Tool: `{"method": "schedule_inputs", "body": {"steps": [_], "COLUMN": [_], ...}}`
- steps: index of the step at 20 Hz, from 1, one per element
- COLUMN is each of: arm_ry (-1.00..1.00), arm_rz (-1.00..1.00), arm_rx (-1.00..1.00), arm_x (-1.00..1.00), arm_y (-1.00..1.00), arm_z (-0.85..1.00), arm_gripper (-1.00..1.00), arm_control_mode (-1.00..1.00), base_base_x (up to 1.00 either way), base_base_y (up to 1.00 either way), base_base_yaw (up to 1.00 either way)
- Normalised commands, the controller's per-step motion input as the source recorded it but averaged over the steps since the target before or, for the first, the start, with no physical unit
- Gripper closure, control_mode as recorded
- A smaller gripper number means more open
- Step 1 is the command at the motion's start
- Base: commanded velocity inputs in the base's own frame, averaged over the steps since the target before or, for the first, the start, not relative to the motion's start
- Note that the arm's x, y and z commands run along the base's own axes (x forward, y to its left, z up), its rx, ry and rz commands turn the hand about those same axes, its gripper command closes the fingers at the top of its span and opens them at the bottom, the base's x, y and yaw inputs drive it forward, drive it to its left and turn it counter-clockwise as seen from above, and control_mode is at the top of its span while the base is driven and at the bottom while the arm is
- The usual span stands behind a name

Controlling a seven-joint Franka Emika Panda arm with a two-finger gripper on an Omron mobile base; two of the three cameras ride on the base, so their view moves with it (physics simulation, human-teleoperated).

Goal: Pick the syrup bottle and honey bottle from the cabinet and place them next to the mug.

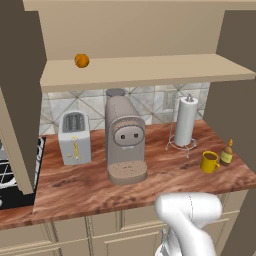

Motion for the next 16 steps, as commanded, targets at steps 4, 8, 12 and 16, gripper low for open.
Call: {"method": "schedule_inputs", "body": {"steps": [4,8,12,16], "arm_ry": [-0.32,-0.30,-0.21,-0.03], "arm_rz": [0.13,0.11,0.06,0.02], "arm_rx": [0.07,0.10,0.00,0.00], "arm_x": [0.37,0.63,1.00,0.98], "arm_y": [0.41,0.67,0.94,1.00], "arm_z": [-0.87,-0.25,0.00,0.04], "arm_gripper": [1.00,1.00,1.00,1.00], "arm_control_mode": [-1.00,-1.00,-1.00,-1.00], "base_base_x": [0.00,0.00,0.00,0.00], "base_base_y": [0.00,0.00,0.00,0.00], "base_base_yaw": [0.00,0.00,0.00,0.00]}}
